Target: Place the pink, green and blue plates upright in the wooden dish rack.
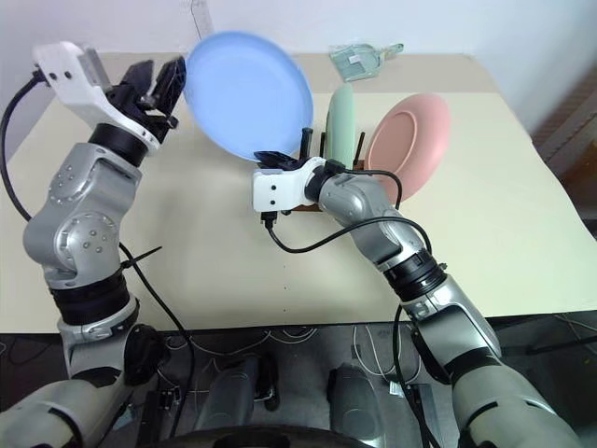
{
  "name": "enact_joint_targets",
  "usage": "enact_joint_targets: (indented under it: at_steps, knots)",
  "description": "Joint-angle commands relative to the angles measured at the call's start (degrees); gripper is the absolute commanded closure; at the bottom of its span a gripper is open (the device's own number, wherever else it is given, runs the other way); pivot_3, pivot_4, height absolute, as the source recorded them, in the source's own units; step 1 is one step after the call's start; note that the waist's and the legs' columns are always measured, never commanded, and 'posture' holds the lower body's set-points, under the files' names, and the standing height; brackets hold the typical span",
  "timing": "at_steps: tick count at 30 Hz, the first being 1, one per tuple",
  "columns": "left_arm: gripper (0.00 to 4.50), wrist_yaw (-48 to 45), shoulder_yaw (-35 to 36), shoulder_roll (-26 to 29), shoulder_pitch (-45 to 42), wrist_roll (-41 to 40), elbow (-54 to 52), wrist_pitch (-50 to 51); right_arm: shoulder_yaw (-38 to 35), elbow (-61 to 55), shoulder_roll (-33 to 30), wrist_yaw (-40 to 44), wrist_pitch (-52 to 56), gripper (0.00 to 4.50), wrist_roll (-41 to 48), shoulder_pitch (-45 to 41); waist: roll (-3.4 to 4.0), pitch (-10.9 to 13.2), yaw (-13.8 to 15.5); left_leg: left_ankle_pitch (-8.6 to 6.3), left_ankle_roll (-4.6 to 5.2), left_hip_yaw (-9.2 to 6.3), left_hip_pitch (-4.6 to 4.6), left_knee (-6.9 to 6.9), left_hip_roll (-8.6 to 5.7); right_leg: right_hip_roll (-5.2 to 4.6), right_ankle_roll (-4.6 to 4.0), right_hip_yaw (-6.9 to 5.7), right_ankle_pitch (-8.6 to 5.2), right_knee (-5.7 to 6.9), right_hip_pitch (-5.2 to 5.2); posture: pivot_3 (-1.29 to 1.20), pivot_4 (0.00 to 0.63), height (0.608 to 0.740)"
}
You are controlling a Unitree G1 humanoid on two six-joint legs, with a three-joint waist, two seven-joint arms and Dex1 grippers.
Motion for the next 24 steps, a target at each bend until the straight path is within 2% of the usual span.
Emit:
enact_joint_targets:
  at_steps: [1,4,8,11,15,18,21,24]
  knots:
    - [0.04,5.4,10.2,-2.9,-5.7,-9.6,0.3,-4.1,-1.4,-1.5,0.1,-1.2,-1.3,4.50,-0.5,-1.0,-0.01,0.0,-0.1,0.00,0.00,-0.02,0.00,0.02,0.01,0.00,0.00,0.00,0.00,-0.01,0.01,0.00,0.150,0.732]
    - [0.04,5.1,13.6,-0.6,-6.5,-11.6,2.3,-6.0,-1.6,-2.0,0.4,-1.5,-2.0,4.50,-0.3,-1.1,-0.01,0.0,-0.3,0.01,0.00,-0.02,0.03,-0.01,0.02,0.00,0.00,0.00,0.00,-0.01,0.02,0.00,0.150,0.732]
    - [0.04,-6.7,13.0,13.0,1.2,-3.6,10.9,-12.0,-5.3,-5.2,4.2,-0.2,-1.5,4.50,8.2,-1.0,0.01,0.0,-1.2,0.05,-0.06,0.00,0.05,-0.05,0.00,0.05,-0.01,0.00,0.00,0.05,-0.01,0.00,0.150,0.732]
    - [0.04,-14.8,10.1,18.7,7.5,-0.5,15.3,-15.7,-7.5,-7.3,6.5,1.5,0.4,4.50,13.9,-1.0,0.00,0.0,-1.4,0.05,-0.08,0.01,0.03,-0.06,0.01,0.07,-0.01,0.00,0.00,0.05,-0.03,0.00,0.150,0.732]
    - [0.04,-31.6,1.0,23.5,22.0,1.4,15.3,-17.4,-12.9,-15.0,12.8,4.6,12.4,4.50,29.3,0.3,0.02,0.0,-1.2,0.02,-0.11,0.00,0.02,-0.11,0.00,0.05,-0.01,-0.01,0.00,0.02,-0.03,0.00,0.150,0.732]
    - [0.04,-40.3,-4.9,25.7,29.6,0.3,8.8,-16.8,-19.1,-20.3,16.4,3.6,24.1,4.50,41.8,0.7,0.01,0.0,-1.2,-0.07,-0.26,-0.01,-0.01,-0.16,0.00,0.04,-0.03,-0.01,0.00,0.01,-0.08,0.00,0.150,0.732]
    - [0.04,-44.3,-8.3,26.4,32.7,0.3,6.5,-16.7,-25.1,-24.0,17.7,2.0,35.4,4.50,53.5,1.0,0.04,0.0,-1.1,-0.08,-0.31,-0.03,-0.05,-0.24,0.02,0.01,-0.10,-0.01,0.04,0.02,-0.26,0.00,0.150,0.732]
    - [0.04,-46.7,-10.7,26.5,32.9,1.3,6.4,-17.1,-28.6,-26.4,17.1,0.6,43.6,4.50,61.5,1.8,0.09,0.0,-1.3,-0.06,-0.36,-0.01,-0.02,-0.34,0.02,-0.02,-0.19,0.00,0.09,0.01,-0.46,0.00,0.150,0.732]
